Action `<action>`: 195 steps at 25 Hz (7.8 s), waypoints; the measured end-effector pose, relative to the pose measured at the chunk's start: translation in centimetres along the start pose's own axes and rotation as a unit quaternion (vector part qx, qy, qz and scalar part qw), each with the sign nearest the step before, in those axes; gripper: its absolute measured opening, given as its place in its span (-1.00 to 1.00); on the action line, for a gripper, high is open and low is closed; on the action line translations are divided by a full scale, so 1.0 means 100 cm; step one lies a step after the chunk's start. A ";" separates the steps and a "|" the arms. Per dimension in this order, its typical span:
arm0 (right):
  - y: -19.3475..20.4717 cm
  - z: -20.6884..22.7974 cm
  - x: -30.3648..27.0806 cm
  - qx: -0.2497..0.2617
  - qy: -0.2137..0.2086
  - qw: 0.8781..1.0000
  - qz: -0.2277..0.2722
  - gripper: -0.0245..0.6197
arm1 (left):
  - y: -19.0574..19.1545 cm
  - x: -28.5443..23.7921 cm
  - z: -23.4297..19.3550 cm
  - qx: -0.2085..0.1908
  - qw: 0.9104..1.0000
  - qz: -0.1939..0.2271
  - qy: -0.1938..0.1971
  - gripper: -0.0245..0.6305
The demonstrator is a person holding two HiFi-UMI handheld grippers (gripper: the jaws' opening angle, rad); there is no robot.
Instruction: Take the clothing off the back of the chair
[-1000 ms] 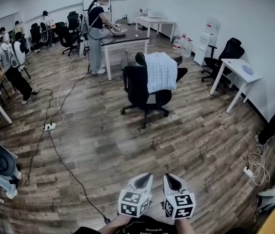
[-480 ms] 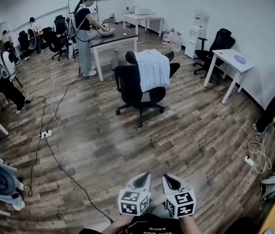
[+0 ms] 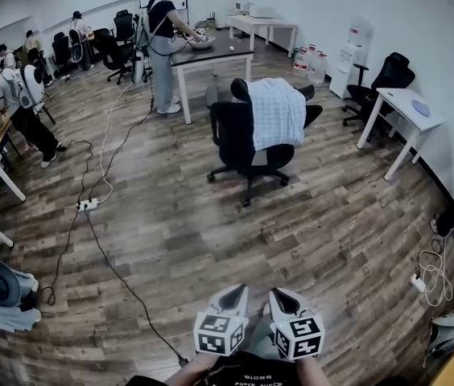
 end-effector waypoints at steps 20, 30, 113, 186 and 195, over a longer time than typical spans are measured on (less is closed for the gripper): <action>-0.069 0.133 -0.060 0.001 -0.031 0.999 0.012 -0.90 | -0.062 -0.120 0.024 0.007 0.999 0.013 -0.043 -0.93; -0.094 0.188 -0.077 0.012 -0.070 0.997 0.012 -0.90 | -0.085 -0.176 0.047 0.048 0.998 0.034 0.005 -0.93; -0.330 0.377 -0.246 0.053 -0.029 0.991 0.120 0.49 | -0.329 -0.416 -0.089 0.010 0.995 0.092 0.024 0.13; -0.233 0.262 -0.075 0.171 -0.187 0.959 0.127 -0.82 | -0.224 -0.241 0.074 -0.039 0.987 0.143 0.060 -0.85; -0.207 0.249 -0.064 0.144 -0.195 0.965 0.103 -0.82 | -0.197 -0.221 0.080 -0.032 0.991 0.123 0.033 -0.85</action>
Point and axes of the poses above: the fingertips, and each gripper's own axes: x backward along the fingers, z to its right, y out of its underside, the point moved 9 cm from there along x, backward along the fingers, and after that the axes turned 11 degrees about -y, right-handed, at the moved point
